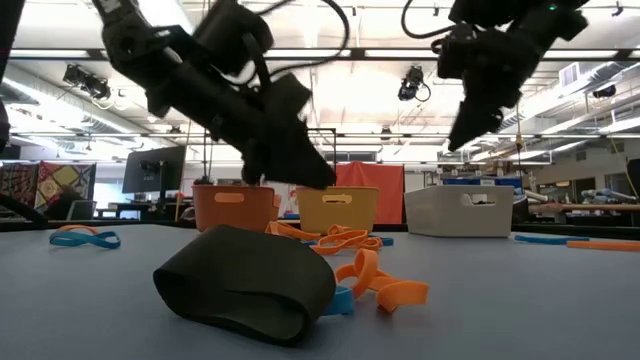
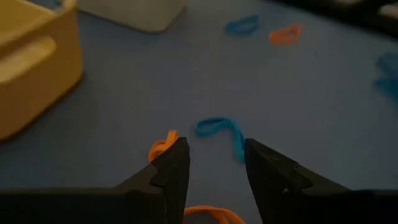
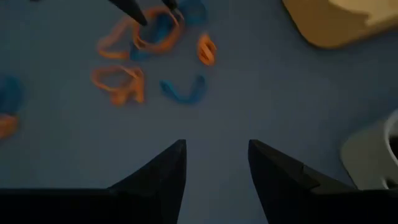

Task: Sort rubber bands into baskets
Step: Put the orange rubber band into the yellow bin

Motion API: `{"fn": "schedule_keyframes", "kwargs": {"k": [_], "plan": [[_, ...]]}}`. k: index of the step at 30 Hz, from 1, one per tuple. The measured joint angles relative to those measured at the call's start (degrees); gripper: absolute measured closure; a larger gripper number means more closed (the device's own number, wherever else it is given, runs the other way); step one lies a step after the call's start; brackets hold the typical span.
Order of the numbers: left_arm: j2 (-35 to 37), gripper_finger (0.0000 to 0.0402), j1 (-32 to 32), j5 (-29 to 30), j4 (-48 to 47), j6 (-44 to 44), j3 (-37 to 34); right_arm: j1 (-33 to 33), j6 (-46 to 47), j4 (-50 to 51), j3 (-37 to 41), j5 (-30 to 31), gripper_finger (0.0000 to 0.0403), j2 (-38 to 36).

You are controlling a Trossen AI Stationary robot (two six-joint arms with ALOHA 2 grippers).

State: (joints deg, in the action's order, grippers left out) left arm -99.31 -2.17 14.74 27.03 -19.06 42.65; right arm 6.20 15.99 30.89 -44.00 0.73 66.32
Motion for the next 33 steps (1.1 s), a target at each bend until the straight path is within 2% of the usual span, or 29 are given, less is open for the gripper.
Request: {"fn": "schedule_keyframes", "kwargs": {"k": [3,8,15,18,25,33], "plan": [[-3.53,0.0243,0.04,-0.04,-0.12,2.63,1.84,-3.26,1.7,1.06,1.01,4.89,0.0225,0.04],[-7.41,0.0243,0.9,0.27,0.02,5.66,4.75,-7.36,4.27,2.32,1.39,9.0,0.0229,0.04],[-7.77,0.0243,3.76,2.78,-0.77,10.62,5.33,-11.36,7.05,1.81,1.39,13.48,0.0231,0.12],[-7.9,0.0243,5.46,0.14,-2.53,11.59,5.32,-13.02,8.55,1.84,1.39,15.01,0.0232,0.13],[-7.99,0.0243,6.73,-1.53,-2.75,13.16,5.03,-18.84,11.08,1.8,1.39,26.06,0.0232,0.13],[-7.99,0.0243,6.73,-5.33,-2.87,14.54,5.03,-20.4,11.01,1.79,1.39,27.11,0.0234,0.13]]}}
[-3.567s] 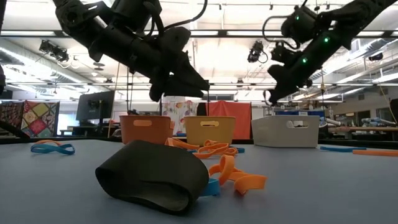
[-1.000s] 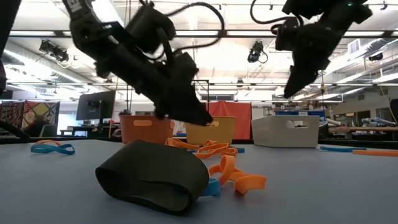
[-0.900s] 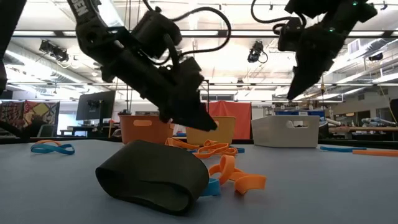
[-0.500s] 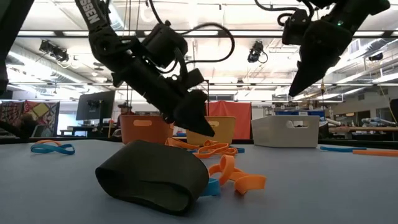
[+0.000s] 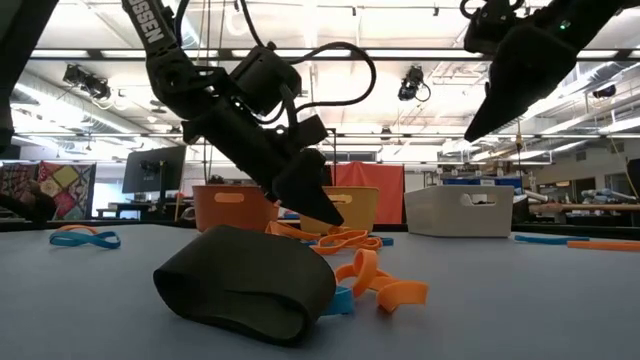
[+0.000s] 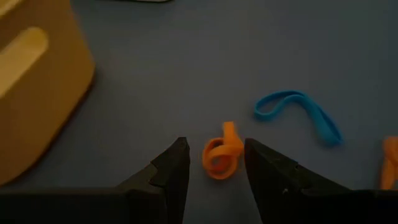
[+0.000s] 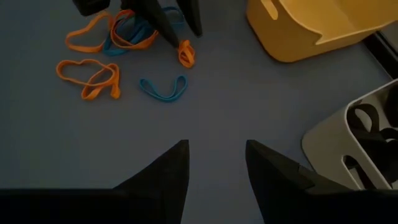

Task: Sort rubber bands into baskets
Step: Put the orange rubber band into the yellow bin

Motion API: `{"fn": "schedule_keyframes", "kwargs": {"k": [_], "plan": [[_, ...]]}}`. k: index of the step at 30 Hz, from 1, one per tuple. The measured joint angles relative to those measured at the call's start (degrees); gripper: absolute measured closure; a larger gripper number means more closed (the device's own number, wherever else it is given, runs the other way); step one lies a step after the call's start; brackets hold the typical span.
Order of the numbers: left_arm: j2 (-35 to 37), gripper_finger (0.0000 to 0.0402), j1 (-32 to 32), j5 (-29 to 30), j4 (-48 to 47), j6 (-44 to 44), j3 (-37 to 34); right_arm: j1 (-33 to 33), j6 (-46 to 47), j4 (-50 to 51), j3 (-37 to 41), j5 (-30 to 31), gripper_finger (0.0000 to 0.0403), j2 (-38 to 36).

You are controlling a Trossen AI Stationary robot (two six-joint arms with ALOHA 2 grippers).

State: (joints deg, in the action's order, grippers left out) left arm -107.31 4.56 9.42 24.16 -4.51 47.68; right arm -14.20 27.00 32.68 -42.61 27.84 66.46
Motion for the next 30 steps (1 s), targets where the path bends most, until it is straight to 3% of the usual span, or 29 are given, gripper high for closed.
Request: {"fn": "schedule_keyframes", "kwargs": {"k": [10,18,30], "plan": [[0.0,0.0245,-0.02,-0.23,-0.07,-0.13,0.0,0.0,0.44,-0.98,0.0,-0.86,0.0234,0.0],[0.0,0.0276,-0.04,-0.23,-0.04,-0.17,0.0,0.0,-0.01,-0.97,0.0,-0.86,0.0234,0.0],[0.0,0.0292,-0.14,-1.36,0.09,-1.76,0.0,0.0,1.41,-4.45,0.0,-0.88,0.0234,0.0]]}}
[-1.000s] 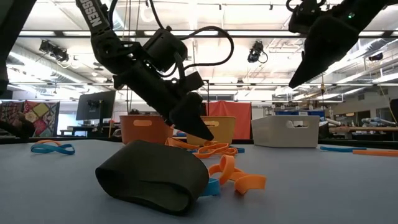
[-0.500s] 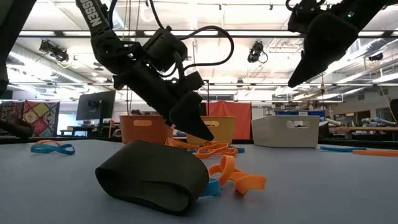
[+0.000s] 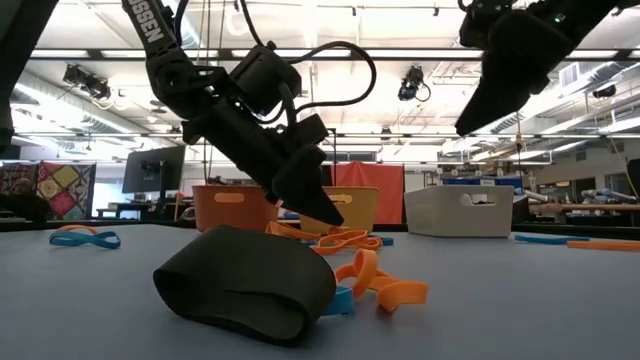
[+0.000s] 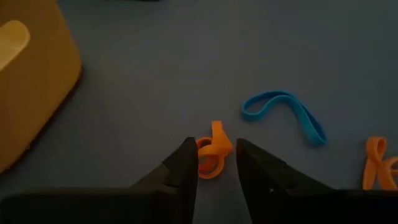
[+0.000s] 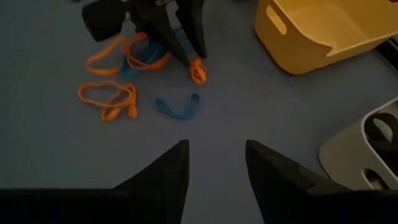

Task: Sort rubber bands into baskets
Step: Put the orange rubber band into the yellow bin

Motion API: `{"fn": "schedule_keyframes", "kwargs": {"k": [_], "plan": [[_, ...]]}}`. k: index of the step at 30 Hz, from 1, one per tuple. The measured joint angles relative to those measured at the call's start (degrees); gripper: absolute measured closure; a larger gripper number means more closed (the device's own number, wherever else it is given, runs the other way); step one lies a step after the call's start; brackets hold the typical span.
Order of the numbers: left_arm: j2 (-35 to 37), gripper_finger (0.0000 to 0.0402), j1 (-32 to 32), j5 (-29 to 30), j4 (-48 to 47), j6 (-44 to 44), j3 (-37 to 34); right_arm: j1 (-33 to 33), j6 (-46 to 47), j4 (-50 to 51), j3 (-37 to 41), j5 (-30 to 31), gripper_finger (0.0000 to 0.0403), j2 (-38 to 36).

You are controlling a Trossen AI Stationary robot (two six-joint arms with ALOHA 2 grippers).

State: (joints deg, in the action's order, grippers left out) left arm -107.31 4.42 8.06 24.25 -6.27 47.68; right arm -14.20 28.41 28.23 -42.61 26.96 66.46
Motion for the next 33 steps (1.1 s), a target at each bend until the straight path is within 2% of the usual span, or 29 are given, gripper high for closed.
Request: {"fn": "schedule_keyframes", "kwargs": {"k": [5,9,11,15,17,19,22,25,29,33], "plan": [[0.0,0.0311,-0.53,-1.74,0.75,-0.21,0.0,0.0,0.04,0.01,0.0,0.03,0.0234,0.0],[0.0,0.0313,-1.24,0.32,1.1,-0.44,0.0,0.0,0.29,4.85,0.01,-2.44,0.0234,0.02],[0.01,0.0314,-1.47,0.62,1.11,-1.45,0.0,0.0,1.81,7.92,0.03,-5.96,0.0234,0.02],[0.02,0.0314,-1.55,0.58,3.5,-3.33,0.0,-0.21,5.1,9.1,0.09,-16.86,0.0234,0.02],[0.02,0.0314,-1.55,-0.44,5.28,-4.6,0.0,-0.88,7.19,10.06,0.09,-18.61,0.0234,0.02],[0.04,0.0314,-1.55,-2.39,6.18,-6.18,0.21,-1.87,10.74,13.11,0.09,-18.59,0.0234,0.02],[0.32,0.0314,-1.76,-4.85,6.05,-8.83,1.16,-3.72,17.33,20.32,0.13,-15.43,0.0237,0.02],[1.08,0.0314,-2.31,-4.95,5.99,-9.25,1.73,-5.46,24.35,24.99,1.68,-13.03,0.0243,0.02],[3.28,0.0314,-3.14,-5.09,5.72,-9.11,1.86,-6.91,30.3,24.77,7.11,-15.52,0.0254,0.02],[5.72,0.0314,-3.48,-10.69,6.12,-7.67,1.88,-7.12,31.66,23.54,11.75,-17.09,0.0262,0.02]]}}
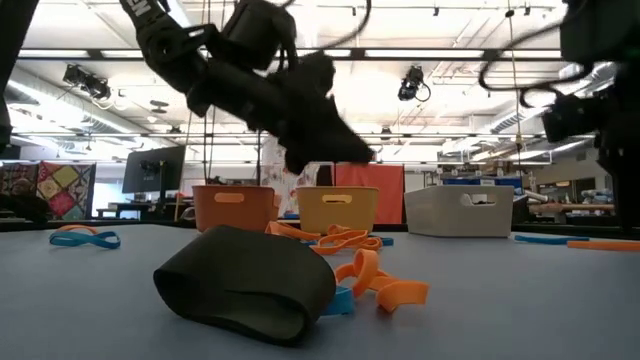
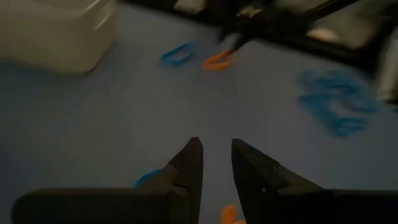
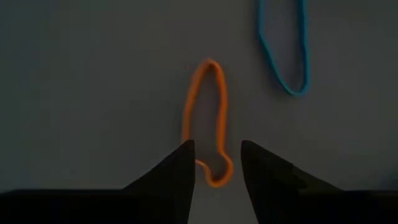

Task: Sort rubber bands into baskets
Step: Put the orange rubber band into the yellow bin

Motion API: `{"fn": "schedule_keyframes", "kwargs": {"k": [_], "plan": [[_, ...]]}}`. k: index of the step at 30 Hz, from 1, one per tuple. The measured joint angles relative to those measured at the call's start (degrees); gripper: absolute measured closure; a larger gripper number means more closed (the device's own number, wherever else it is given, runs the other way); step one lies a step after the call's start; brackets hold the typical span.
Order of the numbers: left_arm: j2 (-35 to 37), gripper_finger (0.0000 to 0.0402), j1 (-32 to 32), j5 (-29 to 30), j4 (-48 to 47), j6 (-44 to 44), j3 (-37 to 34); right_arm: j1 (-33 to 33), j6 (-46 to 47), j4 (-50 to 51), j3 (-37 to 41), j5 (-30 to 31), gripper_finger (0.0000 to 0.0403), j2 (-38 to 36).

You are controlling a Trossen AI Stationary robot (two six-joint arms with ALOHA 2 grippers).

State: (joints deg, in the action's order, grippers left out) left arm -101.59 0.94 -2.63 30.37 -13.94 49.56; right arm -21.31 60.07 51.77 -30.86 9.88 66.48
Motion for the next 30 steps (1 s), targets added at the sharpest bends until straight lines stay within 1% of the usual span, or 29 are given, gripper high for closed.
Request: {"fn": "schedule_keyframes", "kwargs": {"k": [3,9,12,15,18,20,24,27,28,30], "plan": [[2.21,0.0314,-0.16,-2.08,0.56,0.07,0.02,0.08,-0.01,-0.4,1.24,-0.08,0.0264,0.0],[4.9,0.0314,-1.2,-1.33,-0.49,0.38,0.02,0.06,0.83,-1.12,1.4,-0.43,0.0272,0.0],[4.95,0.0314,-1.81,-0.1,-0.38,0.52,0.04,0.06,0.6,-1.25,1.52,1.27,0.0282,-0.01],[4.95,0.0314,-2.13,0.63,-1.18,0.63,0.04,0.06,0.33,-3.54,2.88,0.7,0.0299,0.0],[5.16,0.0314,-2.18,1.6,-2.56,1.64,0.04,0.06,-0.13,-7.13,5.37,-1.2,0.0314,-0.14],[6.17,0.0314,-2.18,1.66,-3.53,1.91,0.02,0.01,-0.14,-7.87,6.5,-1.16,0.0322,-0.33],[10.56,0.0314,-1.76,1.93,-6.95,3.36,0.04,0.01,-0.48,-7.85,5.98,-0.71,0.0345,-0.23],[13.78,0.0314,-1.79,3.52,-9.4,3.54,0.02,0.04,-2.95,-7.64,4.5,-0.68,0.0385,0.08],[14.84,0.0314,-2.01,4.16,-10.58,4.01,0.02,0.04,-3.85,-7.84,3.95,-0.47,0.0392,0.07],[16.48,0.0314,-2.34,4.73,-12.29,4.85,0.02,0.23,-4.76,-9.0,2.45,0.63,0.0391,-0.09]]}}
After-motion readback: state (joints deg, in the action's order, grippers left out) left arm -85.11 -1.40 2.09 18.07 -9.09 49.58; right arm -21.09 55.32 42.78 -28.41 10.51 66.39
